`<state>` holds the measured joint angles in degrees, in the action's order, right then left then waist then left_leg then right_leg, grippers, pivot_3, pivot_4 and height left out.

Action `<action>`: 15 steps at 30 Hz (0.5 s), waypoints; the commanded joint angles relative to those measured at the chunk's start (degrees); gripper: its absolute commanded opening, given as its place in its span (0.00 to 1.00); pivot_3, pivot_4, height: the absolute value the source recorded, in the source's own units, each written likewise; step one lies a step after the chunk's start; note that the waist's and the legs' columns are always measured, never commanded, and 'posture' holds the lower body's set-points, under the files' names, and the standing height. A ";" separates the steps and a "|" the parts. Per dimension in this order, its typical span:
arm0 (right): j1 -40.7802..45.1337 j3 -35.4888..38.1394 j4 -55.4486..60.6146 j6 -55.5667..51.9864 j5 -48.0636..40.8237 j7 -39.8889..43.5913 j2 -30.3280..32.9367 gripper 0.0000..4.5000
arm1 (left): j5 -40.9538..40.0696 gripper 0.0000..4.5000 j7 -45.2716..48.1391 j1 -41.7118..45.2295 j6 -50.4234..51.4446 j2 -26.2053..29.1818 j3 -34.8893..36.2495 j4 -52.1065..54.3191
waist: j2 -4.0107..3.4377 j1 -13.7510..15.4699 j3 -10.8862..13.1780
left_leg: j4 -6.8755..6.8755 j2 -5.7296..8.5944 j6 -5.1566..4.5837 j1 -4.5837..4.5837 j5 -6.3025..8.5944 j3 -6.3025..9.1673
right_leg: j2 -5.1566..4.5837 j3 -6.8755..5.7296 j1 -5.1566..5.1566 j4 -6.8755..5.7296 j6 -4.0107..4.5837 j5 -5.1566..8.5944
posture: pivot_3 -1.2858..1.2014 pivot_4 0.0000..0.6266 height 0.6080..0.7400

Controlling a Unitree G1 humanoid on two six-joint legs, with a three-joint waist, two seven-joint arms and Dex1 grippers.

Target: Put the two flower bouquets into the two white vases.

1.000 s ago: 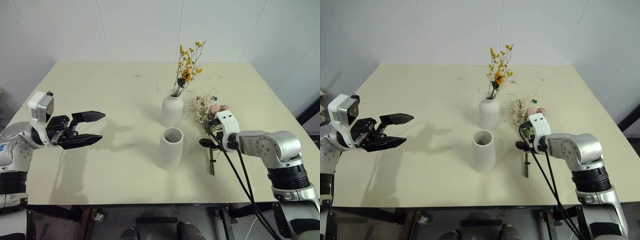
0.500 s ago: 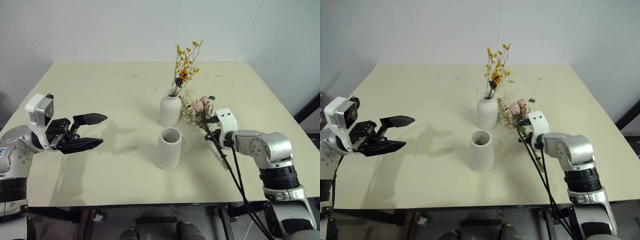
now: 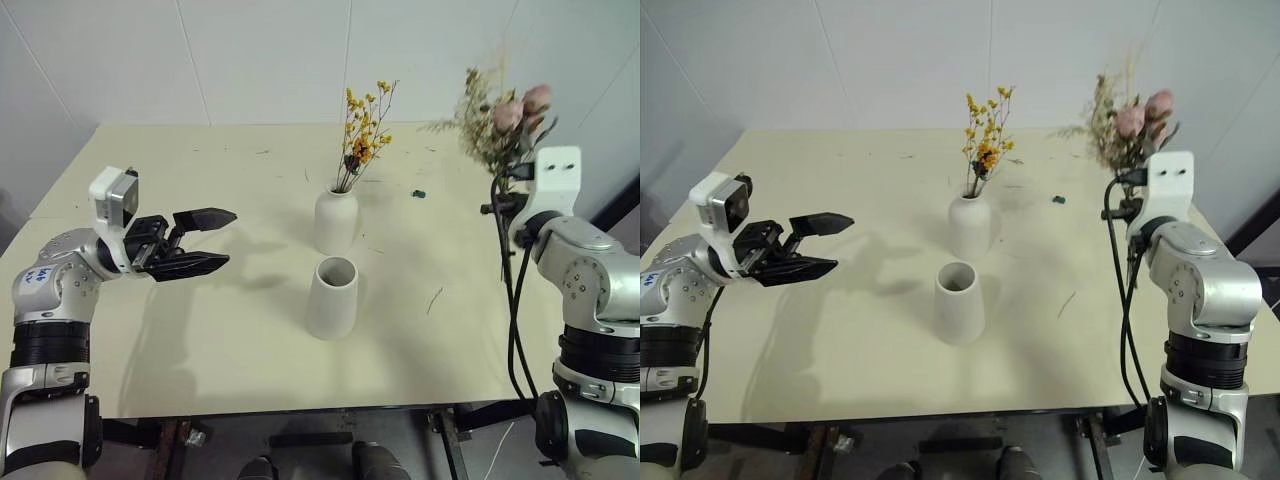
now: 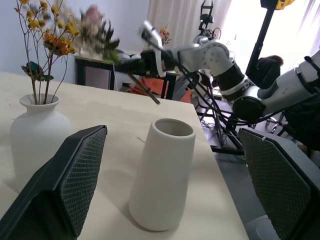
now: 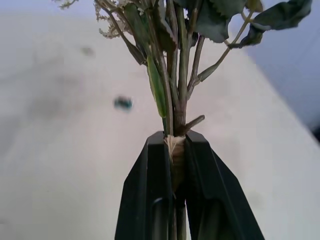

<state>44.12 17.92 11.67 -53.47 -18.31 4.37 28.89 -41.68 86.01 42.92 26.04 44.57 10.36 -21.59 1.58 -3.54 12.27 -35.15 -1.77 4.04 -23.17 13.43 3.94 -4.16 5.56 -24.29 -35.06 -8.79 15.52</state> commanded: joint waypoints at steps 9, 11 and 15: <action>2.80 -8.20 13.30 22.56 -10.26 12.36 -12.74 0.01 | 0.76 1.00 2.97 1.00 -2.38 0.39 1.51 -0.41 | 0.00 0.13 0.00 | 0.03 -0.02 0.06 -0.10 -0.04 -0.01 | -0.01 0.00 -0.14 -0.39 0.03 0.03 | 0.52 0.24 1.00; 1.86 -9.61 14.00 22.86 -12.46 13.69 -14.53 0.01 | 1.10 1.00 2.13 0.77 -3.46 0.43 2.18 -0.29 | 0.00 0.18 0.00 | 0.03 -0.02 0.08 -0.08 -0.06 -0.01 | 0.00 0.00 -0.15 -0.40 0.07 0.05 | 0.52 0.24 1.00; -0.85 -14.25 15.92 23.96 -15.48 18.24 -16.80 0.01 | 1.83 1.00 0.53 0.01 -4.45 0.87 3.28 0.20 | 0.01 0.23 0.00 | 0.02 -0.02 0.10 -0.05 -0.08 0.00 | 0.00 -0.01 -0.15 -0.40 0.11 0.08 | 0.52 0.24 1.00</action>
<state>43.09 4.61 24.38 -31.39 -31.74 20.70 12.83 -40.03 85.93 43.01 22.49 44.08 11.94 -23.17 1.59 -3.31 12.27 -35.13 -1.79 4.13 -23.22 13.34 3.94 -4.16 5.55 -24.44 -35.46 -8.68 15.59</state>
